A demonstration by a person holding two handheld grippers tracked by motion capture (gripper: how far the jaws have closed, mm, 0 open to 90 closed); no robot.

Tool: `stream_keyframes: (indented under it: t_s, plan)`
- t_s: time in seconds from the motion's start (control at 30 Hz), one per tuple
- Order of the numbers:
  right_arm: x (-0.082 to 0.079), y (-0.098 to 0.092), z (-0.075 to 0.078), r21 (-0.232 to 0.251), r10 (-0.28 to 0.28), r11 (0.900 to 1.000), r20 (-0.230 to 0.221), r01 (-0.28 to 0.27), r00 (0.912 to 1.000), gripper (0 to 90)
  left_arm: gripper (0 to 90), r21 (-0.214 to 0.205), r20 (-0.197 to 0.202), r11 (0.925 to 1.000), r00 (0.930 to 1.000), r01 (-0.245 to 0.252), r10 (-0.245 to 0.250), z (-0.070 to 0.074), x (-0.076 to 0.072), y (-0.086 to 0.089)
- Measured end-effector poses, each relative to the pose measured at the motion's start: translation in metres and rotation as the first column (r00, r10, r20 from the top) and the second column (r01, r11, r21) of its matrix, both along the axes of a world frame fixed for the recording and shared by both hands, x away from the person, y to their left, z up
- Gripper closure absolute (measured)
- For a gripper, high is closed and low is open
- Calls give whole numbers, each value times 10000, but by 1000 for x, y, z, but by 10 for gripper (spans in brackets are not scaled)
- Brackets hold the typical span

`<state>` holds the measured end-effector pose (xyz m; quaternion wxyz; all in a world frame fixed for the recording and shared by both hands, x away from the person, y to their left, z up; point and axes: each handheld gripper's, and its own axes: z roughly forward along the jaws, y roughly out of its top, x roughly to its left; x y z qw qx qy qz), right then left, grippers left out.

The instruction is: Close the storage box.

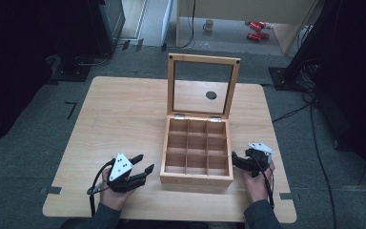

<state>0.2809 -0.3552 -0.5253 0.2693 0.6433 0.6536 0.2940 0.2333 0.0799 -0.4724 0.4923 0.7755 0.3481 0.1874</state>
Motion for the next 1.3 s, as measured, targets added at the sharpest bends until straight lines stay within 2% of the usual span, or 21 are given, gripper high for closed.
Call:
stream_keyframes:
  t_s: [0.37,0.47,0.53,0.63,0.73,0.8,0.83,0.9,1.0,1.17,1.3]
  plan:
    - [-1,1,0,18,77,10000,66,-77,9999,134,450,102,-112,9999,9999,-20,21,2,1,-1]
    - [-3,1,7,11,31,10000,-405,-30,9992,252,450,149,-213,9999,9997,-77,80,2,2,0]
    - [-4,0,10,121,372,9993,-687,-365,9969,242,450,199,-227,9998,9997,-62,67,4,2,0]
    - [-6,-1,11,389,552,9979,-738,-525,9957,272,450,241,-212,9997,9998,-21,26,7,3,0]
    - [-10,-4,20,653,688,9957,-496,-655,9964,328,445,383,-182,9991,9997,192,-185,14,6,0]
    - [-11,-4,24,649,746,9953,-382,-721,9965,341,440,411,-163,9989,9996,222,-215,15,7,0]
    - [-15,-5,35,702,904,9935,-62,-897,9959,383,441,296,-186,9992,9995,254,-249,18,10,1]
    - [-17,-6,42,801,1260,9887,94,-1264,9920,399,441,223,-199,9994,9995,252,-248,20,11,2]
    - [-19,-5,54,601,1627,9846,248,-1640,9864,413,441,276,-113,9994,9998,195,-192,25,16,3]
    - [-21,-5,72,489,1810,9818,538,-1836,9820,415,439,282,-165,9994,9997,209,-205,32,24,1]
    - [-19,-3,79,324,1937,9800,669,-1962,9788,410,451,349,-266,9992,9995,172,-163,36,31,1]
